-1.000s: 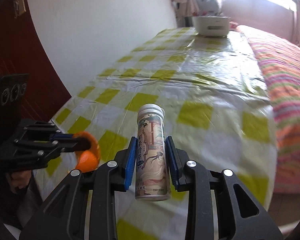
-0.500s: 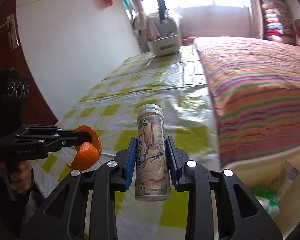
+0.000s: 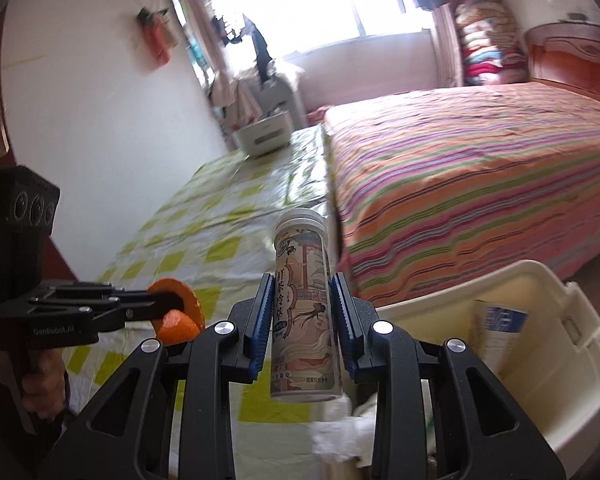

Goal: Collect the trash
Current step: 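Carry the tube and orange peel over the cream bin, then open both grippers over the bin, dropping the tube and peel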

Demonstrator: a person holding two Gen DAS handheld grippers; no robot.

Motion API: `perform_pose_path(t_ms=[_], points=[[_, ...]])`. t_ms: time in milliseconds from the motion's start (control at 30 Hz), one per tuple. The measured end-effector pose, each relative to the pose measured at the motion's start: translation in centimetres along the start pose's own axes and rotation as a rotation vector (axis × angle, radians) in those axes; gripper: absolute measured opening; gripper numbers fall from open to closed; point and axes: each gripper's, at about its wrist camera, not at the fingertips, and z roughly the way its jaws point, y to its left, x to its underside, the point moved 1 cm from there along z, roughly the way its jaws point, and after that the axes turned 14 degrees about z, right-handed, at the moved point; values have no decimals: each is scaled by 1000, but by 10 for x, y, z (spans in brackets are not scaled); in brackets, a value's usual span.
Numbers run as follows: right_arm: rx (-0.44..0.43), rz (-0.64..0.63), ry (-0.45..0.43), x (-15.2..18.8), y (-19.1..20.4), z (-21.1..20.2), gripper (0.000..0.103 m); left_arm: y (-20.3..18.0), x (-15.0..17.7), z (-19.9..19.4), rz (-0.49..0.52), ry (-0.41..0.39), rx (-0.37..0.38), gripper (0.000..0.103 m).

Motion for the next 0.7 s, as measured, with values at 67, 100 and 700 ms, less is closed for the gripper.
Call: perform_pose_path(t_ms=[67, 100, 700], points=[[19, 26, -28, -3, -9, -6, 29, -8, -6, 4, 9, -6, 13, 7], [27, 39, -42, -3, -14, -10, 29, -11, -8, 6, 14, -8, 18, 7], [122, 220, -307, -3, -51, -72, 29, -65, -27, 41, 94, 22, 92, 7]])
